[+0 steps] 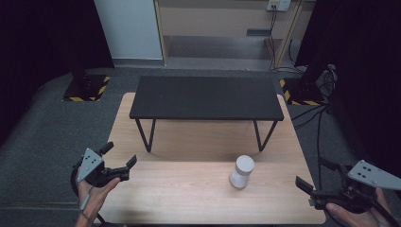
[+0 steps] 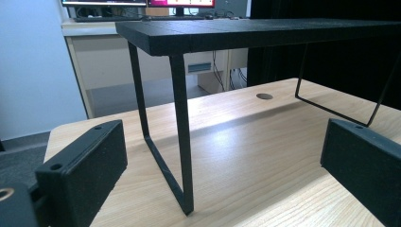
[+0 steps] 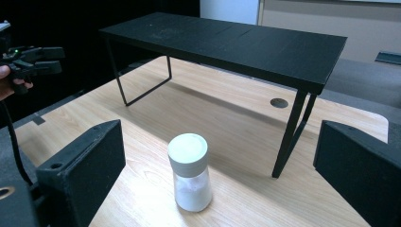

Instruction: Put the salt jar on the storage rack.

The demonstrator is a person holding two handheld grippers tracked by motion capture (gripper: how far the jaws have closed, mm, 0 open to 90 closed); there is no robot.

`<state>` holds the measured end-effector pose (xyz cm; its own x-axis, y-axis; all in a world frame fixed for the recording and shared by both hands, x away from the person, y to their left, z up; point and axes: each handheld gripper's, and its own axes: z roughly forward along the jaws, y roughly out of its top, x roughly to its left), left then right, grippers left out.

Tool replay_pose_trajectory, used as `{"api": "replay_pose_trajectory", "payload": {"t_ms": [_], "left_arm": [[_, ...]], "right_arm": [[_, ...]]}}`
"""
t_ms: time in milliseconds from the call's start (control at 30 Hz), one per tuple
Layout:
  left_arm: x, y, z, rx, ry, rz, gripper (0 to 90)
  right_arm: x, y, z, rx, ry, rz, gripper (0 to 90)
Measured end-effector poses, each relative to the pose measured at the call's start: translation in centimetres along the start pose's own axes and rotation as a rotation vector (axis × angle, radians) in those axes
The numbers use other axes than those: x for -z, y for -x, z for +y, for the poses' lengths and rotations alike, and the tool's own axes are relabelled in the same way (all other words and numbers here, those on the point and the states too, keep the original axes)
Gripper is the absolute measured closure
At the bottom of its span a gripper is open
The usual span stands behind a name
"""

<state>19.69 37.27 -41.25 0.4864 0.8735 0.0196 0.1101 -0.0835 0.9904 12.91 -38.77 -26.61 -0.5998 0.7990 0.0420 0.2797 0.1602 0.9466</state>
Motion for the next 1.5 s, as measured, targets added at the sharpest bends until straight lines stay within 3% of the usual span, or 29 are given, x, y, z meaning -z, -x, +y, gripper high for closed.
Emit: {"api": "replay_pose_trajectory", "payload": {"t_ms": [467, 867, 1200, 1500], "left_arm": [[-0.4, 0.3, 0.2, -0.037, -0.016, -0.022, 0.1], [-0.4, 0.3, 0.3, -0.039, -0.022, -0.022, 0.2], [-0.4, 0.3, 0.2, -0.038, -0.021, -0.021, 0.3], [-0.4, 0.3, 0.2, -0.038, -0.021, -0.021, 0.2]], "right_arm": [[-0.4, 0.1, 0.4, 0.008, -0.012, 0.011, 3.1], [-1.3, 0.2, 0.1, 0.013, -0.028, 0.02, 2.9], [-3.2, 0.0, -0.2, 0.018, -0.052, 0.042, 2.9], [-6.3, -0.3, -1.1, 0.009, -0.092, 0.054, 2.9]]}}
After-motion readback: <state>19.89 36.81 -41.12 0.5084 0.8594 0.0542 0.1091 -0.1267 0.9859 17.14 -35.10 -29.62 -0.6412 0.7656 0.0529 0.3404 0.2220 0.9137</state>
